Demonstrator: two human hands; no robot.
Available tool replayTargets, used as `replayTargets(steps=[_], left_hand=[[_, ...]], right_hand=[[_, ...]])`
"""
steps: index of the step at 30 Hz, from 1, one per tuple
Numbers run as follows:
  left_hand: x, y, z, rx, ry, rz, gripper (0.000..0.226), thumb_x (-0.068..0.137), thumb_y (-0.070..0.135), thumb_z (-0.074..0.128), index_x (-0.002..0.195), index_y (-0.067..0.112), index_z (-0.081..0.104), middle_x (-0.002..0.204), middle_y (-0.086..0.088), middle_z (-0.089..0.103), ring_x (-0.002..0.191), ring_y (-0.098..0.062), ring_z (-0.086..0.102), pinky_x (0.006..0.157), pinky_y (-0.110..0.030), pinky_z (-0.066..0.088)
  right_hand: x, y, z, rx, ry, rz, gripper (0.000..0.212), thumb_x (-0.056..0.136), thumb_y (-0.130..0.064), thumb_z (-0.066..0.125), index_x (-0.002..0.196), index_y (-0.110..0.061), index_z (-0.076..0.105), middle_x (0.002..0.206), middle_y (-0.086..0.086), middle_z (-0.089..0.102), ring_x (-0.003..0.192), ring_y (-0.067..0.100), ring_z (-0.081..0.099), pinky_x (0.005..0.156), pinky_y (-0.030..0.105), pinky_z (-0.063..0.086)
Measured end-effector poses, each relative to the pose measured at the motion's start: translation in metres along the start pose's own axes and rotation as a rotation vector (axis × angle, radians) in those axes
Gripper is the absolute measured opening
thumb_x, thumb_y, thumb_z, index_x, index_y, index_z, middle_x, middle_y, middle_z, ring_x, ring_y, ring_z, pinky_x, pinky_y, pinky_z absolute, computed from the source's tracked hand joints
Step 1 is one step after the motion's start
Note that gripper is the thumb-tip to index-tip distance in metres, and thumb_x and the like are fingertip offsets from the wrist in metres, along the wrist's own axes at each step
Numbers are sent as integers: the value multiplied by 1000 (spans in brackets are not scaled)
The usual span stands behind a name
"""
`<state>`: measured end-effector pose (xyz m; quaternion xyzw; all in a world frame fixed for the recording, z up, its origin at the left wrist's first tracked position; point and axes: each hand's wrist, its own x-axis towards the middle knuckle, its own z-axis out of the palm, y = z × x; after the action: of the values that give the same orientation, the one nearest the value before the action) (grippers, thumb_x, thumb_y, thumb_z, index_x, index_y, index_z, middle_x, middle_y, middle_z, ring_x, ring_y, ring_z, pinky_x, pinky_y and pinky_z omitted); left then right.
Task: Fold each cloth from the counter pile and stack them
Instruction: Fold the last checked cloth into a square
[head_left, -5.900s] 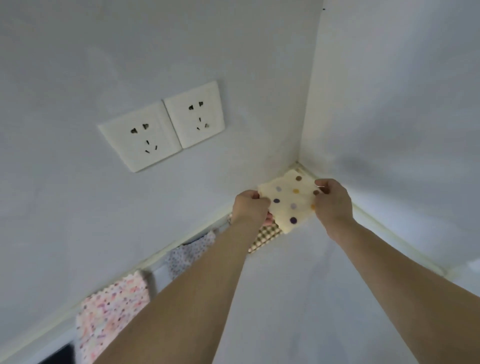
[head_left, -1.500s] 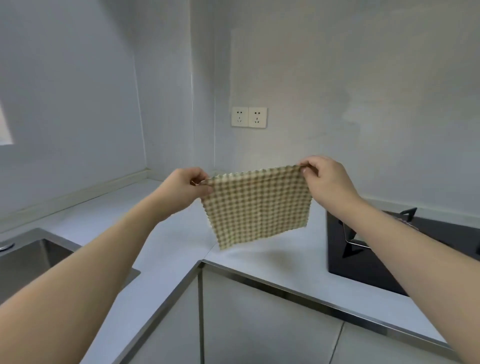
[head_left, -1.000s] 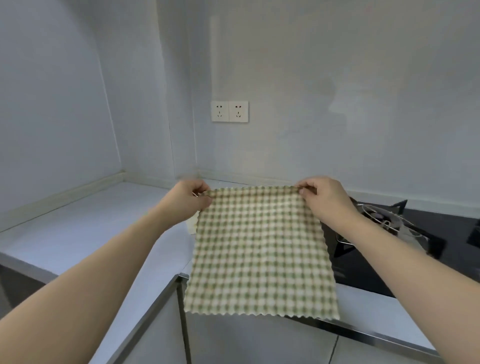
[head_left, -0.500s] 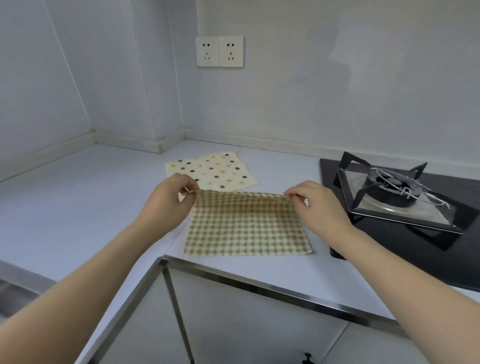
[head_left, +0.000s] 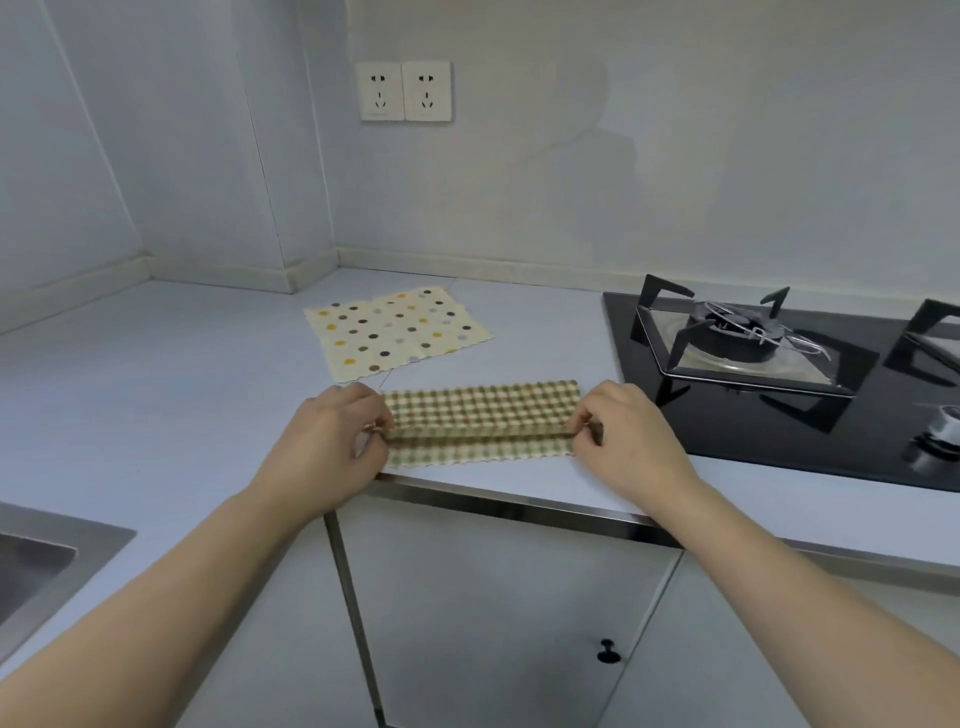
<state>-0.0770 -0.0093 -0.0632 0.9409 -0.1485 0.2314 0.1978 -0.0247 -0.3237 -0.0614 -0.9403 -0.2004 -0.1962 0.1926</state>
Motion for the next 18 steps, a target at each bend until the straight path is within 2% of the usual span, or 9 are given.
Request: replayTargets(steps=[3,5,8,10,12,15,18], left_hand=[[-2,2,0,74,-66,36,27,70,33,35,78,25,59,85,12,58,78,-15,47,72,-34,40],[-2,2,-1,45,-90,44,31,69,41,35,85,28,58,89,14,54,81,-13,46,74,-31,37],[-2,2,-1,26,-93,135,34,77,45,44,99,28,63,99,16,53,87,-11,46,78,-30,38],[0,2,1,35,-147,180,33,83,49,45,99,29,65,99,17,55,88,-9,47,78,-29,42],[2,3,1,50,-180,203,33,87,47,42,96,28,67,94,15,57,85,-8,49,75,-28,45],[4,2,2,124,-142,256,30,93,38,38,88,24,64,84,14,55,77,-8,48,68,-28,45],[3,4,4,24,-135,132,19,99,21,41,84,22,52,80,11,49,74,-10,43,67,-27,37]], right_hand=[[-1,-1,1,-22,-49,12,7,78,-13,58,80,-18,63,89,-6,57,87,18,50,79,33,44],[0,-1,1,-19,-96,28,7,79,-21,58,85,-21,60,93,-7,56,91,17,49,83,31,42],[0,-2,0,-12,-110,5,29,74,-35,52,99,-24,59,102,-9,51,98,14,40,90,28,34],[0,-1,0,4,-143,-21,40,70,-43,47,105,-29,57,104,-14,48,101,11,37,93,27,29],[0,-1,1,14,-197,-45,45,68,-54,44,106,-34,56,103,-19,46,103,8,37,96,27,29],[1,-1,0,17,-235,-58,54,65,-67,41,107,-36,55,105,-20,45,105,6,38,94,25,27],[0,-3,-2,5,-248,-61,59,69,-69,46,114,-32,54,110,-19,45,109,7,39,98,27,29]])
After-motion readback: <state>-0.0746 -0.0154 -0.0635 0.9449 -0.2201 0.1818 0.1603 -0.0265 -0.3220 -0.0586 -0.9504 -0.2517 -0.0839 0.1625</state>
